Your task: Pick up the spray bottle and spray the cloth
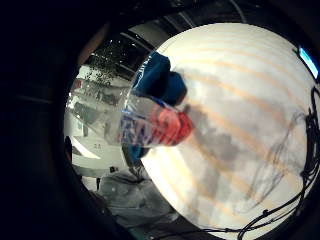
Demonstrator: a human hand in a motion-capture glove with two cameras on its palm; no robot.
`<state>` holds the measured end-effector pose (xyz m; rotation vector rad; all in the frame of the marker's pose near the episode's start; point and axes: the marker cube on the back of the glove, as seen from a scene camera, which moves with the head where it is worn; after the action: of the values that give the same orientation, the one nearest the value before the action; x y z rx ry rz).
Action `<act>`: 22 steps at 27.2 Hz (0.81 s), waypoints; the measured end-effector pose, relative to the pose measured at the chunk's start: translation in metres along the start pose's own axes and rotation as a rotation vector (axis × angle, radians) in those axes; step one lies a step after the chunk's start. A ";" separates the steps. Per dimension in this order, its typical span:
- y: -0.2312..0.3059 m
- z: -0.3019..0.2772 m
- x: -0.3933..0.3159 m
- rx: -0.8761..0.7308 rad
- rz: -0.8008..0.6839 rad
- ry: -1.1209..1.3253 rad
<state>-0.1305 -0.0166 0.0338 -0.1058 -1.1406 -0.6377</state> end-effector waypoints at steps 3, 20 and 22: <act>-0.005 0.007 0.001 0.003 0.004 -0.029; -0.041 0.034 -0.015 0.150 0.008 -0.271; -0.043 0.037 -0.018 0.157 0.023 -0.254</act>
<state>-0.1878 -0.0302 0.0238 -0.0669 -1.4282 -0.5216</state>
